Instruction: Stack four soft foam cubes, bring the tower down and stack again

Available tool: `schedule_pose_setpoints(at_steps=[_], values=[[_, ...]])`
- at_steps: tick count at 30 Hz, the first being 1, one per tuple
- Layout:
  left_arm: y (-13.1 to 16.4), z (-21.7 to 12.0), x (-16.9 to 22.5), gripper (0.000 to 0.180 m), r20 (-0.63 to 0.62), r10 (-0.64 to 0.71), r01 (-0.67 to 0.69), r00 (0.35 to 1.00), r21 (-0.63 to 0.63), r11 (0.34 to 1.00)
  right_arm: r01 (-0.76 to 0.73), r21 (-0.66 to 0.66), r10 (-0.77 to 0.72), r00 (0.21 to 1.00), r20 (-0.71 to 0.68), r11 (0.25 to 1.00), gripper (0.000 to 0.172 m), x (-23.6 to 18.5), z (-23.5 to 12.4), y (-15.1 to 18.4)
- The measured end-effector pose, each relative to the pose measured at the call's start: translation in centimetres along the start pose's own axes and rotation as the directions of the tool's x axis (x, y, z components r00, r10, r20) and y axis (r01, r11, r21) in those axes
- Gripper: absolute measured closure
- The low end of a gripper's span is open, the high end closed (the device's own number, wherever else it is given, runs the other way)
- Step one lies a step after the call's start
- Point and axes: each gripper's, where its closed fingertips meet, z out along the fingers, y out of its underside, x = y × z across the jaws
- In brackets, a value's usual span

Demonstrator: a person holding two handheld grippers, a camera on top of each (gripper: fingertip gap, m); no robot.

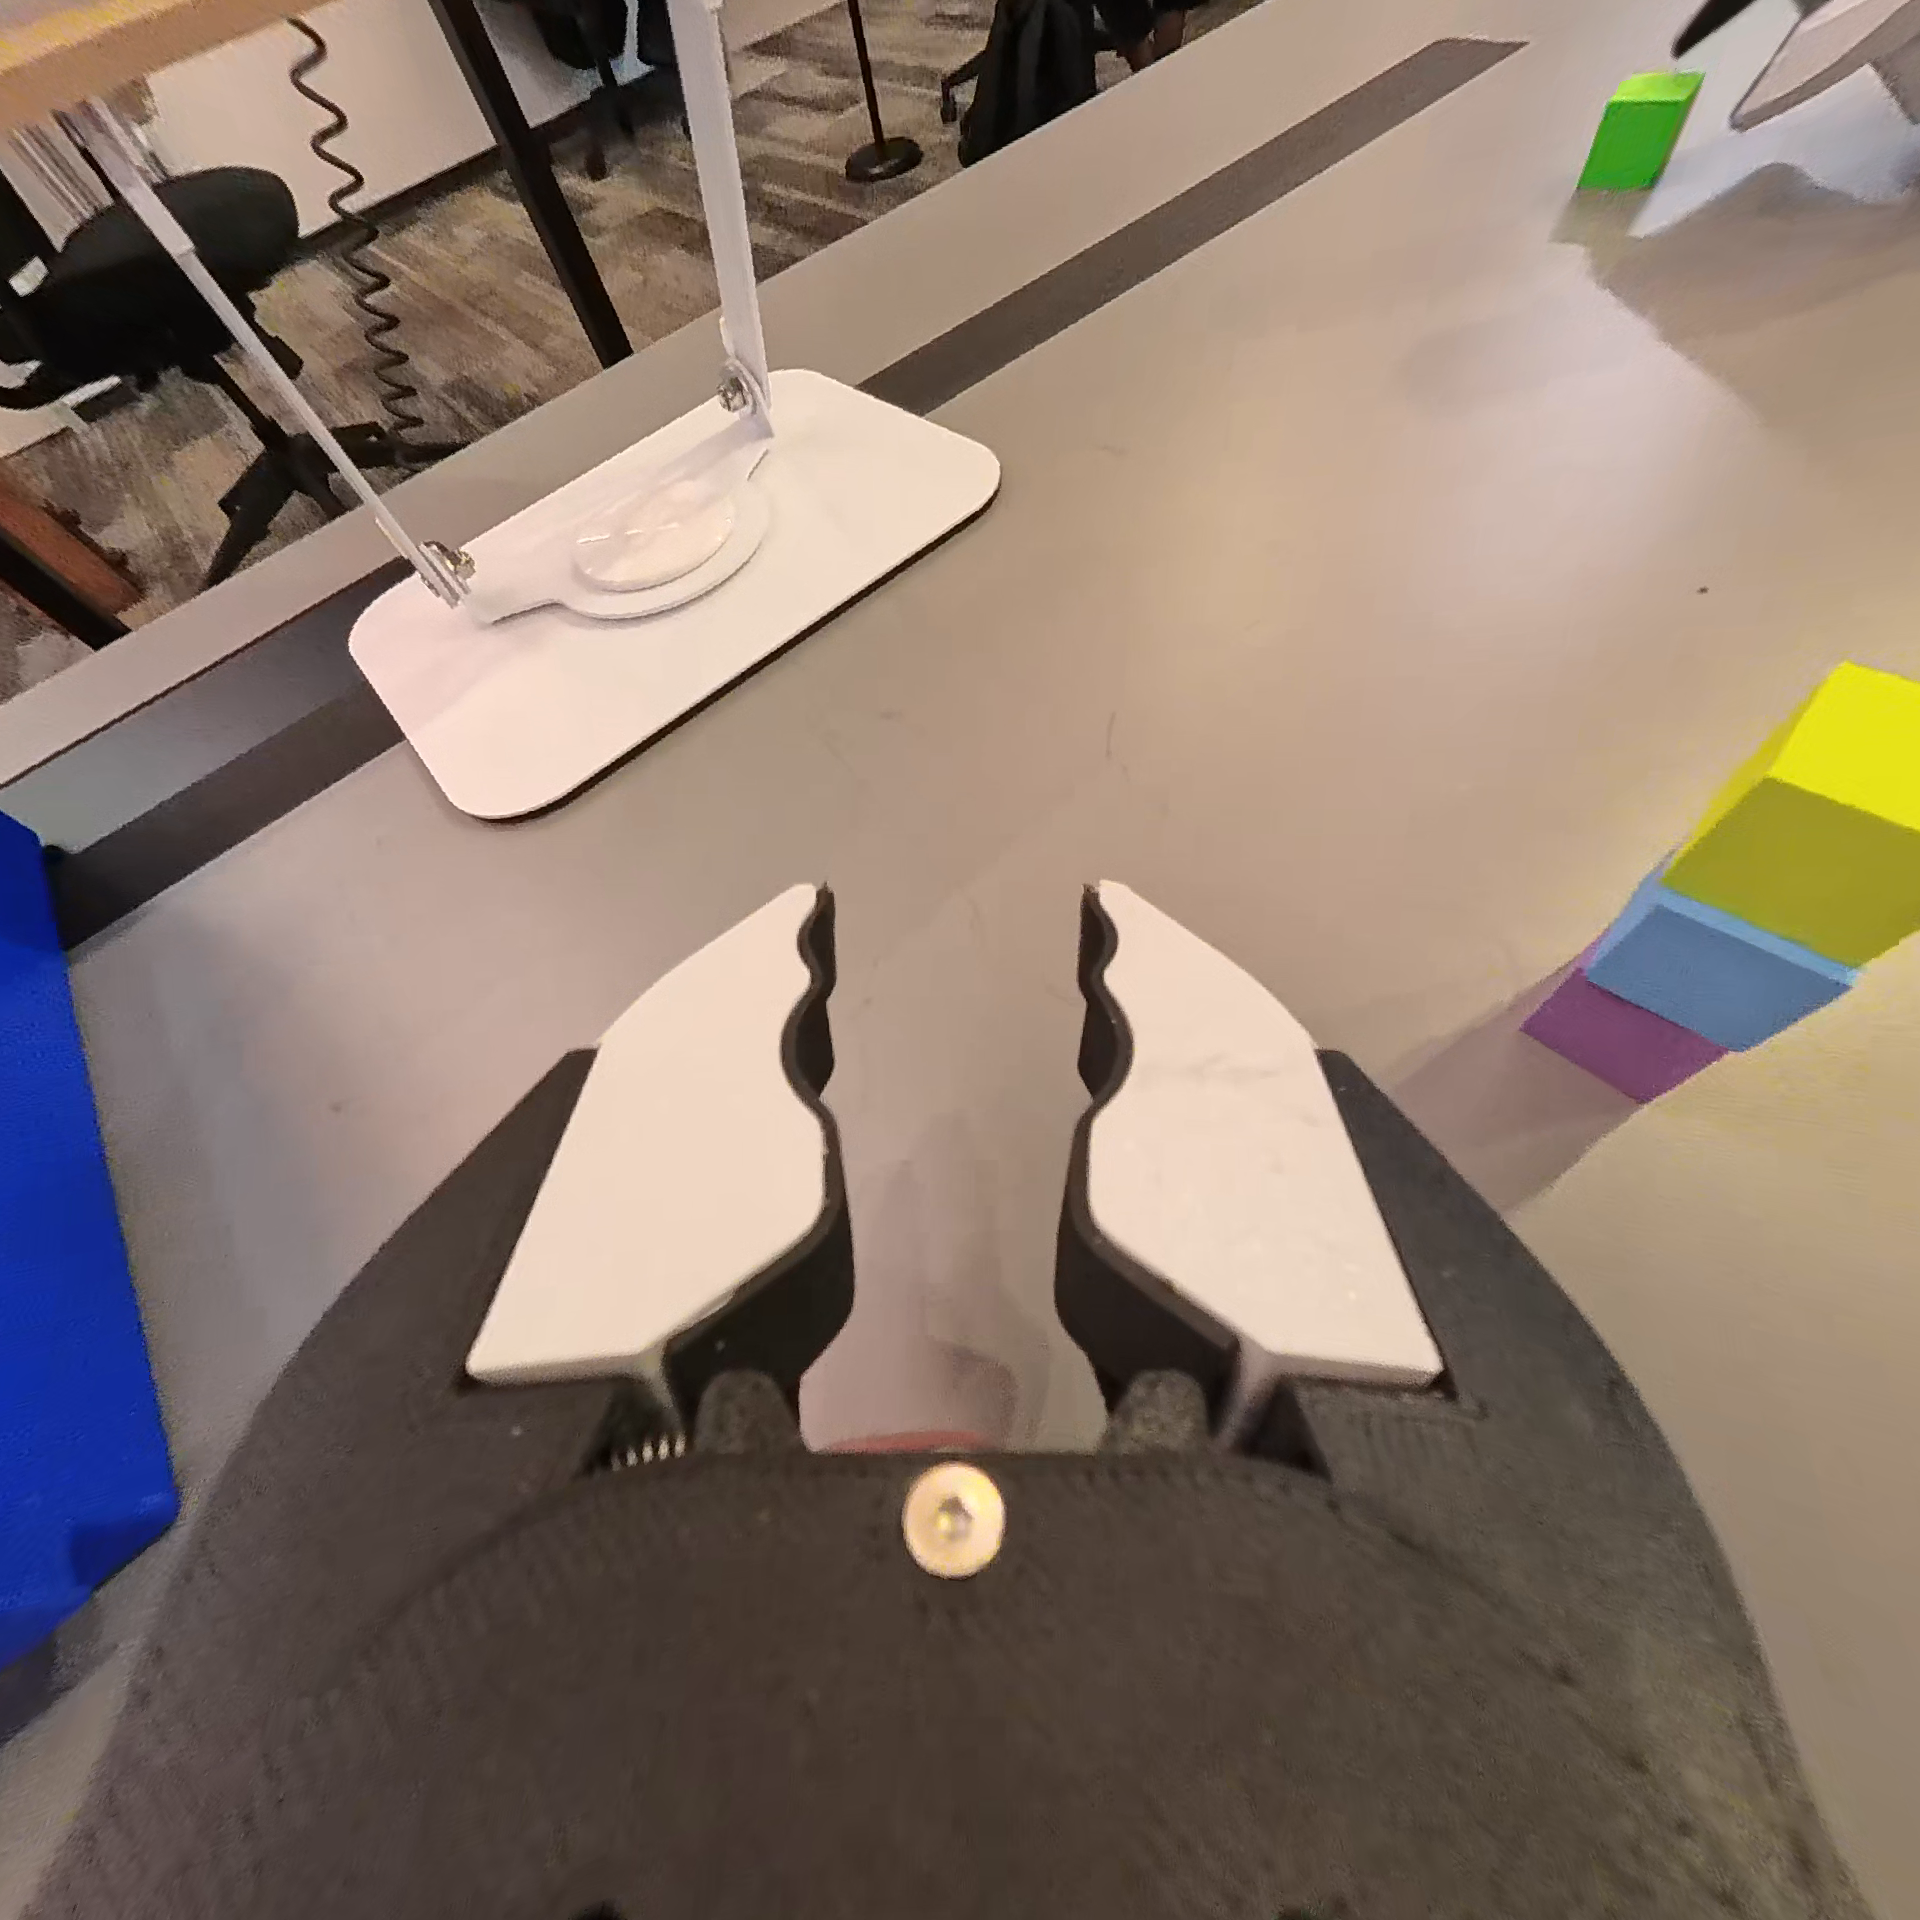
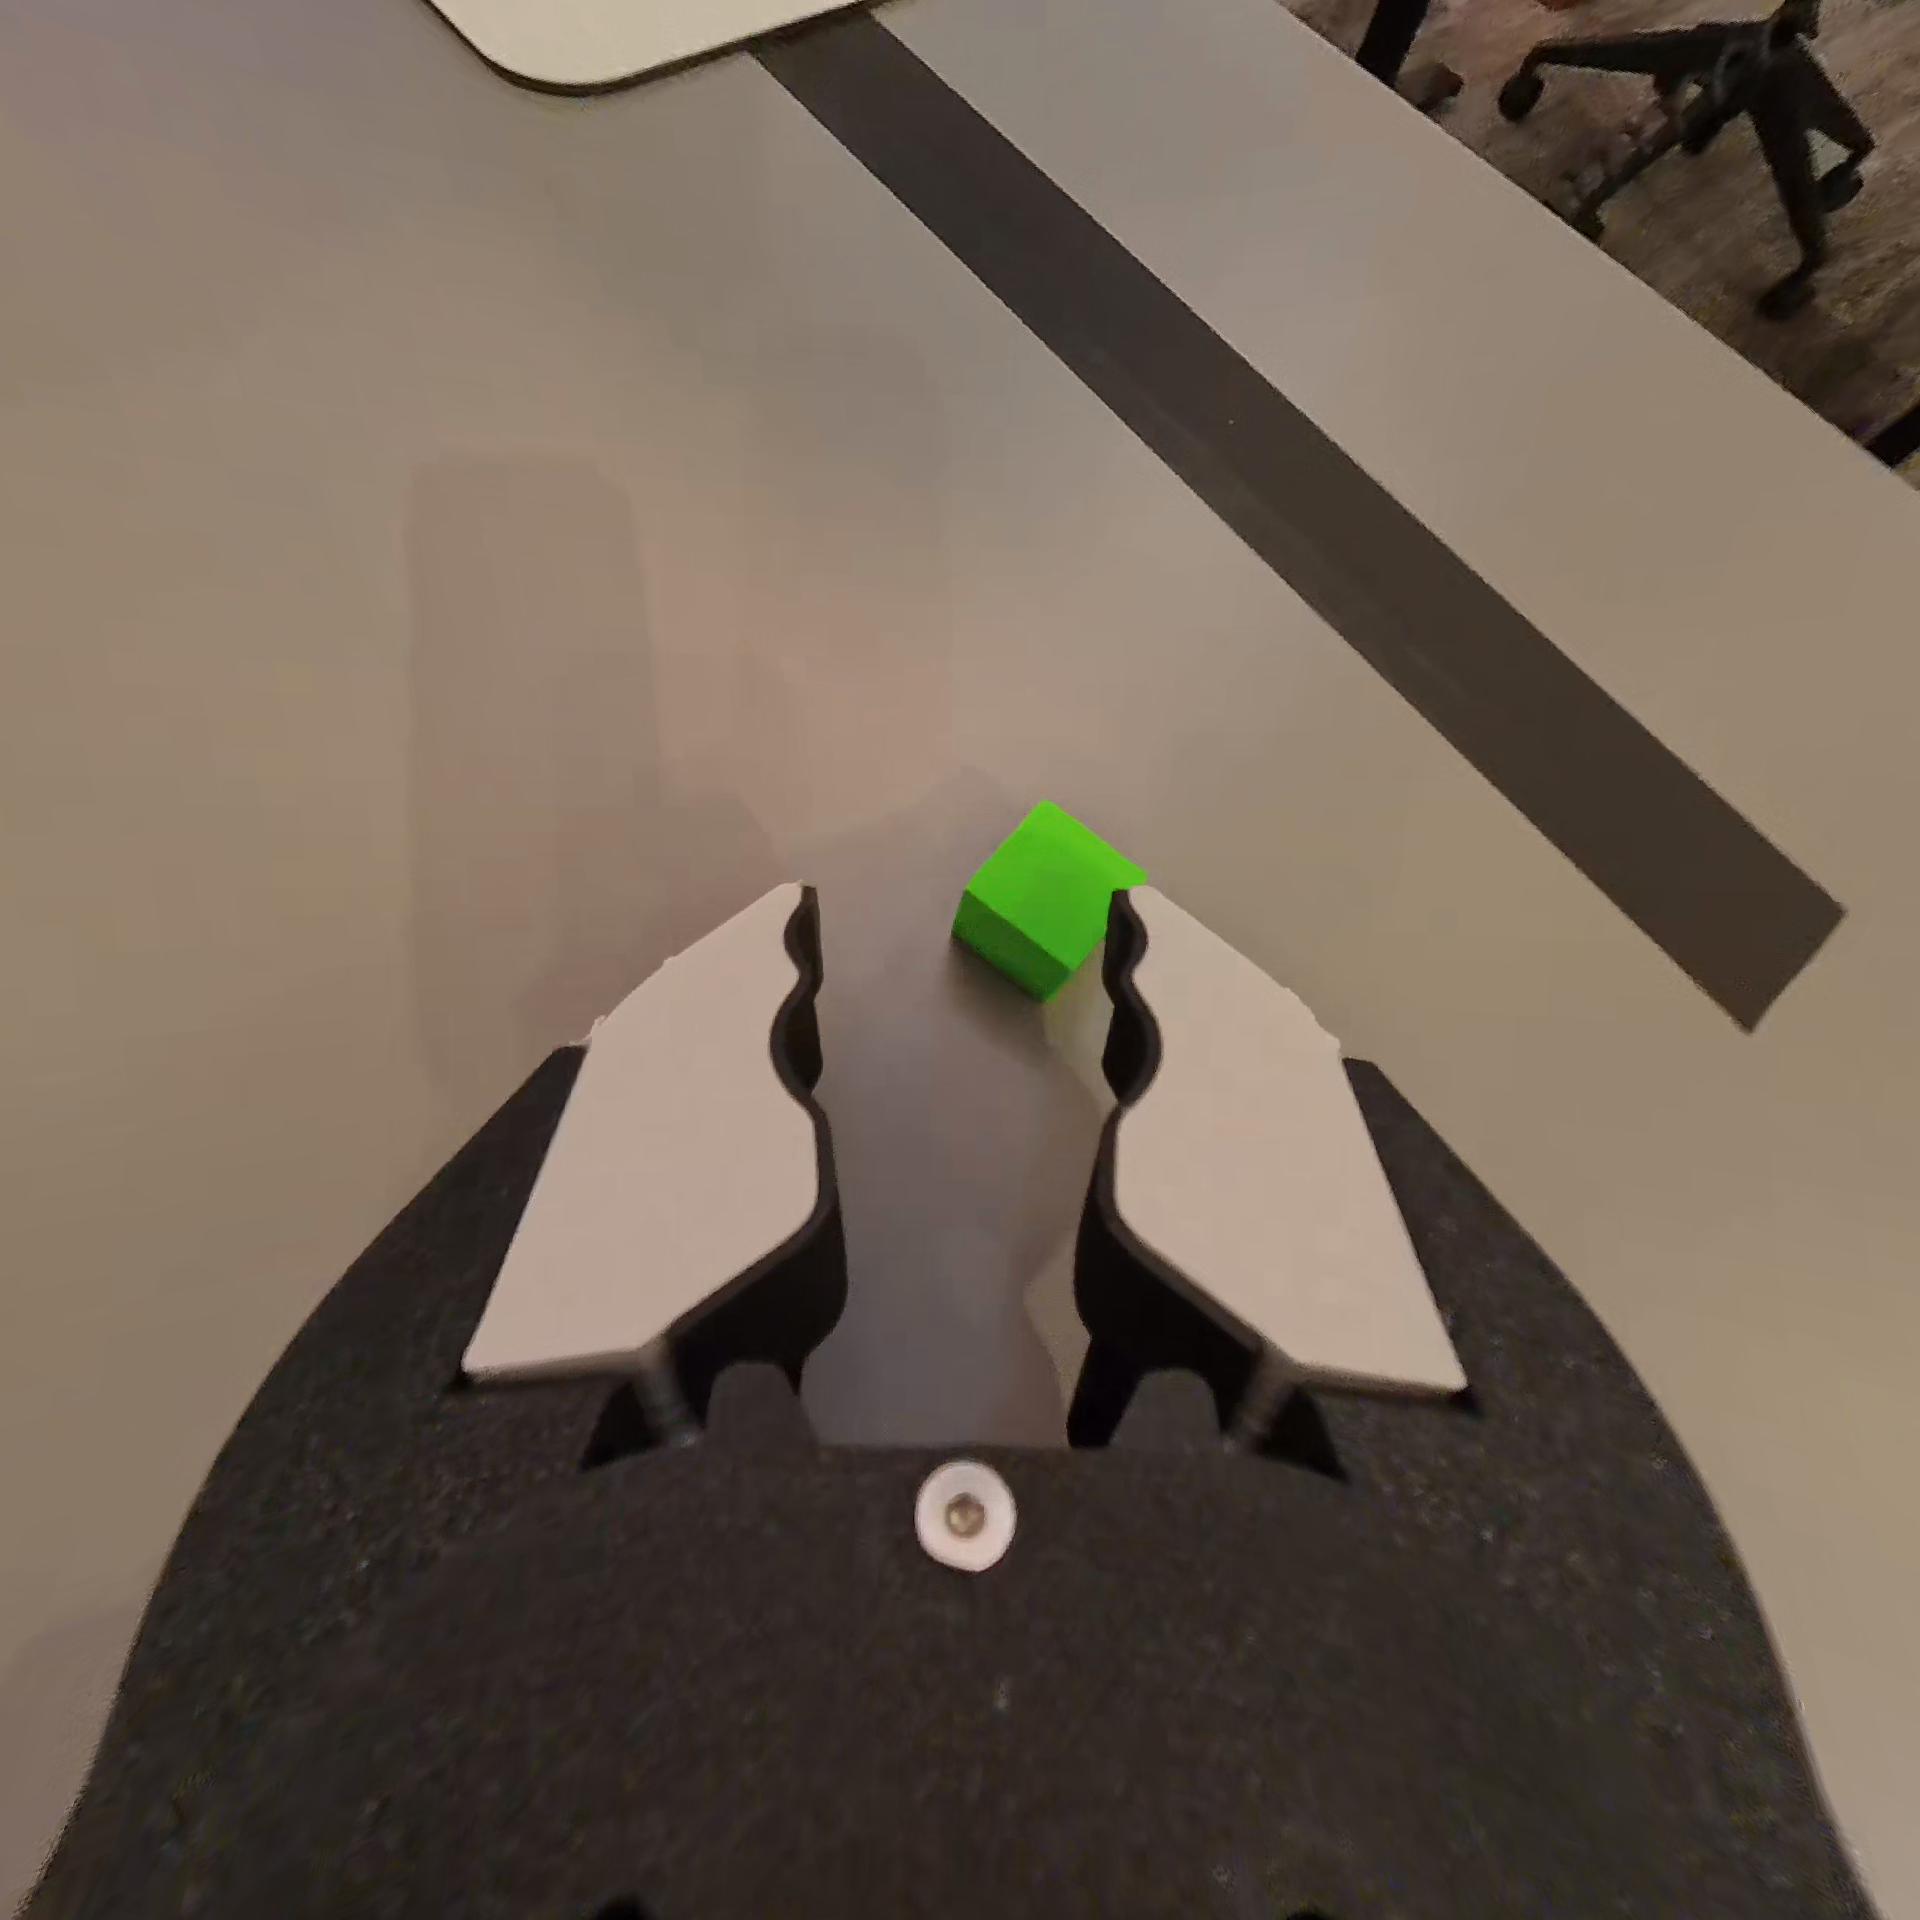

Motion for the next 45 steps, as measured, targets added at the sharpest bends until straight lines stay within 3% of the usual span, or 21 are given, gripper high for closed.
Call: schedule_pose_setpoints(at_steps=[2,9,18,22,25,29,33,38,45], values=[[-0.1,0.0,0.0,0.136,0.001,0.005,-0.005,1.0,0.006,1.0,-0.018,-0.014,0.018,1.0,-0.01,1.0,0.121,0.2,0.3,-0.5],[0.1,0.1,0.3,0.136,0.002,0.038,-0.038,0.999,-0.006,0.999,-0.039,-0.251,0.019,0.996,-0.085,0.967,0.129,1.9,2.3,1.4],[0.1,0.2,0.5,0.136,0.001,0.052,-0.052,0.999,-0.011,0.999,-0.153,-0.311,0.117,0.984,-0.132,0.938,0.136,1.3,2.2,0.1],[0.1,0.2,0.4,0.137,0.007,0.048,-0.048,0.999,-0.013,0.999,-0.014,-0.223,0.019,1.0,0.02,0.975,0.136,-4.4,1.5,-5.9],[0.1,0.2,0.3,0.138,0.012,0.05,-0.049,0.999,-0.014,0.999,0.166,-0.161,-0.137,0.975,0.177,0.973,0.136,-11.8,1.7,-10.7],[0.2,0.1,0.1,0.138,0.019,0.05,-0.05,0.999,-0.012,0.999,0.388,-0.06,-0.336,0.856,0.394,0.92,0.136,-22.8,2.5,-14.8],[0.1,0.0,-0.1,0.139,0.019,0.038,-0.038,0.999,-0.001,0.999,0.542,-0.011,-0.467,0.733,0.495,0.84,0.136,-29.7,3.6,-16.3],[0.1,0.0,0.0,0.14,0.016,0.043,-0.043,0.999,-0.001,0.999,0.618,0.005,-0.517,0.653,0.553,0.786,0.136,-33.2,4.9,-17.0],[0.1,0.0,0.0,0.14,0.014,0.044,-0.044,0.999,-0.003,0.999,0.661,-0.012,-0.527,0.609,0.592,0.751,0.136,-33.9,5.9,-16.3]])
